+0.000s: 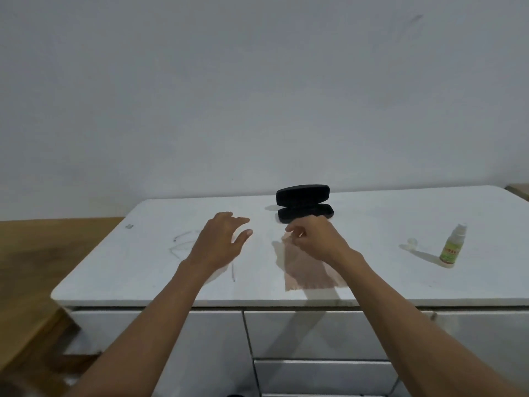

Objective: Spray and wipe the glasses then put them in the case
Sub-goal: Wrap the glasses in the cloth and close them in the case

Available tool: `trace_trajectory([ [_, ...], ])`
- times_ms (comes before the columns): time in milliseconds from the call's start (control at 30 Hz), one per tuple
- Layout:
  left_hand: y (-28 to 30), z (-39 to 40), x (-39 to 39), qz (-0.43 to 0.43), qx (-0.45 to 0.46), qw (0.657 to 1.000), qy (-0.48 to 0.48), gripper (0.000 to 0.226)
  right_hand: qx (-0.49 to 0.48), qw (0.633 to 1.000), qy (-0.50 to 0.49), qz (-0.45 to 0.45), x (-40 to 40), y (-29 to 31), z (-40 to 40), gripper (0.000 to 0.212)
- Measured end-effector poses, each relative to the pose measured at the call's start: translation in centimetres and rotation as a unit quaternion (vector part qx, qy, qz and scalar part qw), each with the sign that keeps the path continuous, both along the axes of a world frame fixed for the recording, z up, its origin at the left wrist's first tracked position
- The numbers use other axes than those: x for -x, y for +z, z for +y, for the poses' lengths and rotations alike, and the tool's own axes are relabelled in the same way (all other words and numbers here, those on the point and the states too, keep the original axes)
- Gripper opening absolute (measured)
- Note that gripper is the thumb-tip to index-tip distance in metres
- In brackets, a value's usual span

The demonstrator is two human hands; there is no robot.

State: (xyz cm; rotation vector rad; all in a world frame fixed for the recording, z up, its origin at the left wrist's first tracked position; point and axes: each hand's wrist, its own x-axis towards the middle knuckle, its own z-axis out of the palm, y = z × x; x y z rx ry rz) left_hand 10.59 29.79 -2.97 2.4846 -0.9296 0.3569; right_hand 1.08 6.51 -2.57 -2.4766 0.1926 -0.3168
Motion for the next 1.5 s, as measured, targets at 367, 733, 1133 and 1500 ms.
trace_trajectory([
  [367, -1.5, 12.5, -0.4, -0.127, 0.014, 0.989, 0.072, 0.053, 0.132, 0.985, 0.113, -0.016, -4.3, -0.4, 9.0, 0.043],
  [733, -2.7, 11.8, -1.3, -0.169, 0.047, 0.982, 0.068, 0.017, 0.136, 0.982, 0.062, -0.116, -6.0, -3.1, 10.0, 0.023],
  [1133, -0.2, 7.4, -2.5, -0.039, 0.29, 0.948, 0.122, 0.01, -0.039, 0.973, -0.005, -0.228, -5.9, 0.6, 6.5, 0.01],
  [1500, 0.3, -3.6, 1.4, 0.144, 0.304, 0.942, 0.01, 0.007, -0.069, 0.968, -0.125, -0.208, 2.2, 0.4, -3.4, 0.016],
])
